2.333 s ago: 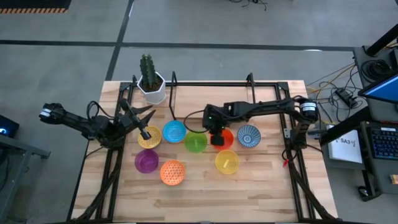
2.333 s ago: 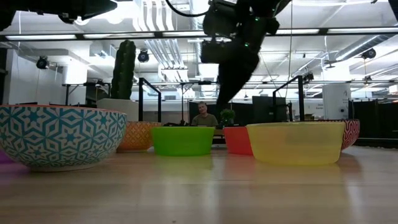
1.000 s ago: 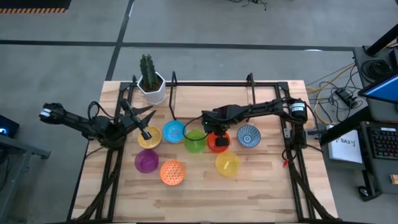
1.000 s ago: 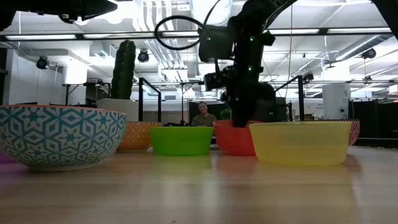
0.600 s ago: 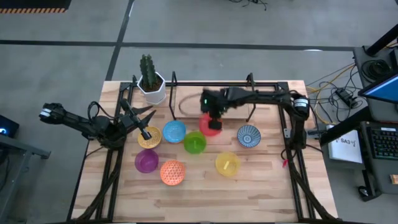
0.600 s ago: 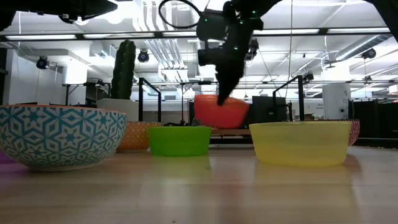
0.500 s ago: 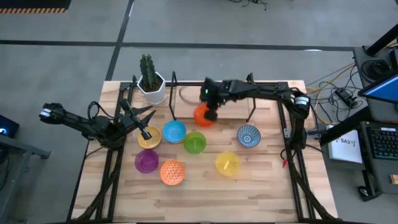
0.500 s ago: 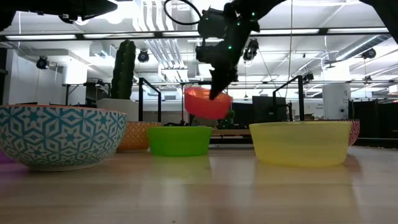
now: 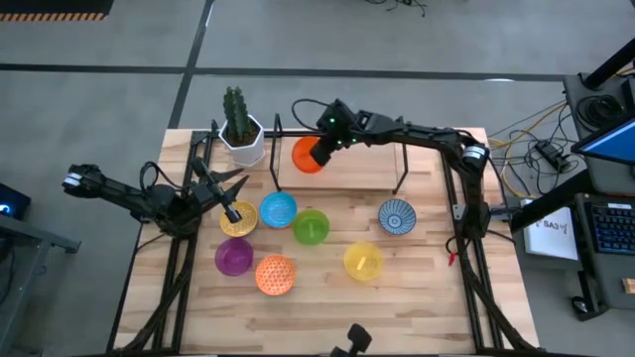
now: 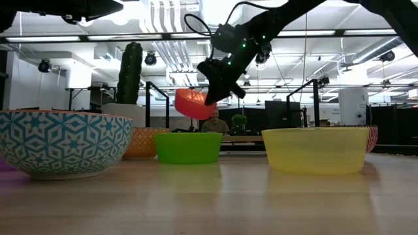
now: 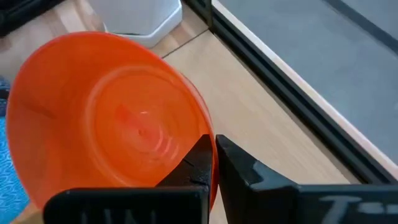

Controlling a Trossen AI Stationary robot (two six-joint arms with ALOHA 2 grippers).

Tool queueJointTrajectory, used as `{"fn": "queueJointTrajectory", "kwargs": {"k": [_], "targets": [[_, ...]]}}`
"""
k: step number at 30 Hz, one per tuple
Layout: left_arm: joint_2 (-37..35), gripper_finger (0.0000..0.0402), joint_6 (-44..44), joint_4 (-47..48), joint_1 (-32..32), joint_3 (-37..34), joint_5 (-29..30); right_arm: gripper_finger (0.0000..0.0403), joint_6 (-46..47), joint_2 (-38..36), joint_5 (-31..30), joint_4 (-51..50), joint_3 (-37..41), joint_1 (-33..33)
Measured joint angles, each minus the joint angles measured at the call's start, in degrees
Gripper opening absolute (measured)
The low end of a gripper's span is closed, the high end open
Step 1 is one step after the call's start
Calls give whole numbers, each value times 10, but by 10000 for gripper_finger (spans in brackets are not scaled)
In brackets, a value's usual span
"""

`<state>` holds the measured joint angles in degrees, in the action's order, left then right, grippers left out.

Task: Place and stack bowls onto a shelf
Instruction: Put the orange bowl on the shelf

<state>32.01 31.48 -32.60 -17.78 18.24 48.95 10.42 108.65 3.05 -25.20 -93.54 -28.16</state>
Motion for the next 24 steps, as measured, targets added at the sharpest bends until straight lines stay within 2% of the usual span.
{"fn": "queueJointTrajectory", "kwargs": {"k": [7,24], "targets": [[0,77,0,-2,0,0,0,8,91,38,0,29,0,0],[0,77,2,-2,0,0,0,19,106,54,4,31,0,2]]}}
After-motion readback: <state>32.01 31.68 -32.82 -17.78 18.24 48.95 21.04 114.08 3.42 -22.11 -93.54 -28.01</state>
